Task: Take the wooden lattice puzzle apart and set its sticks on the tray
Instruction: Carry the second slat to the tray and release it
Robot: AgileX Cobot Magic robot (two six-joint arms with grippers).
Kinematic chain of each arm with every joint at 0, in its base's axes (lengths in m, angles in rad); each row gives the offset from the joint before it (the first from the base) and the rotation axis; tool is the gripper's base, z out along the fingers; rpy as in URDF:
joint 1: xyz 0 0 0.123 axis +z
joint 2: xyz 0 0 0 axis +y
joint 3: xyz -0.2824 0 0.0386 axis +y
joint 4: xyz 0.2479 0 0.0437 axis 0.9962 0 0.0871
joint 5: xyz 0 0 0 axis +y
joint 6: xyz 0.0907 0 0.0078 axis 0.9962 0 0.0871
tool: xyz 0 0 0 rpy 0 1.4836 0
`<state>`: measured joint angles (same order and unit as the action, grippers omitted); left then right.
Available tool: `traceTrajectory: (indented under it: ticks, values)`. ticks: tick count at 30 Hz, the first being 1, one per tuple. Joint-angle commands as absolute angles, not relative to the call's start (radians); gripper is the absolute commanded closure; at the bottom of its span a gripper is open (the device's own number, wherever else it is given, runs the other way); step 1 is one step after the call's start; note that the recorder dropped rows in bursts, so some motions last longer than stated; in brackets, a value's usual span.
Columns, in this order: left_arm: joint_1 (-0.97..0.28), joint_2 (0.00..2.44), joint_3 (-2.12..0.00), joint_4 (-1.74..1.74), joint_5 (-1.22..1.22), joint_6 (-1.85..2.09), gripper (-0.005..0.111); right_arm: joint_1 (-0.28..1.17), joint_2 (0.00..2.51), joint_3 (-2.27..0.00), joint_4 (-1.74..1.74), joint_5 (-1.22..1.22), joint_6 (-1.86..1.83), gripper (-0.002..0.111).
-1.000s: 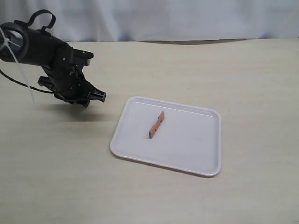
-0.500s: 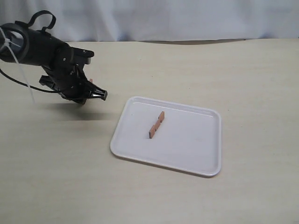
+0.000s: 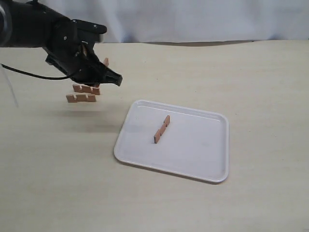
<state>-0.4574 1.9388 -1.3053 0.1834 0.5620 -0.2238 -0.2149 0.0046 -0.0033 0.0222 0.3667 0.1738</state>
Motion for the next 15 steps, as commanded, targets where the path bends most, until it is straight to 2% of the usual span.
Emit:
traceTrajectory:
  ticks: [1,8,15]
  values:
    - [-0.578,1.926,-1.303,0.099,0.562,-0.11,0.107,-0.218,0.0,0.0,0.014,0.364,0.169,0.104]
    - [-0.748,1.944,-1.303,-0.132,0.59,0.14,0.107,-0.218,0.0,0.0,0.014,0.364,0.169,0.104]
    - [-0.82,1.988,-1.303,-0.287,0.533,0.26,0.107,-0.218,0.0,0.0,0.014,0.364,0.169,0.104]
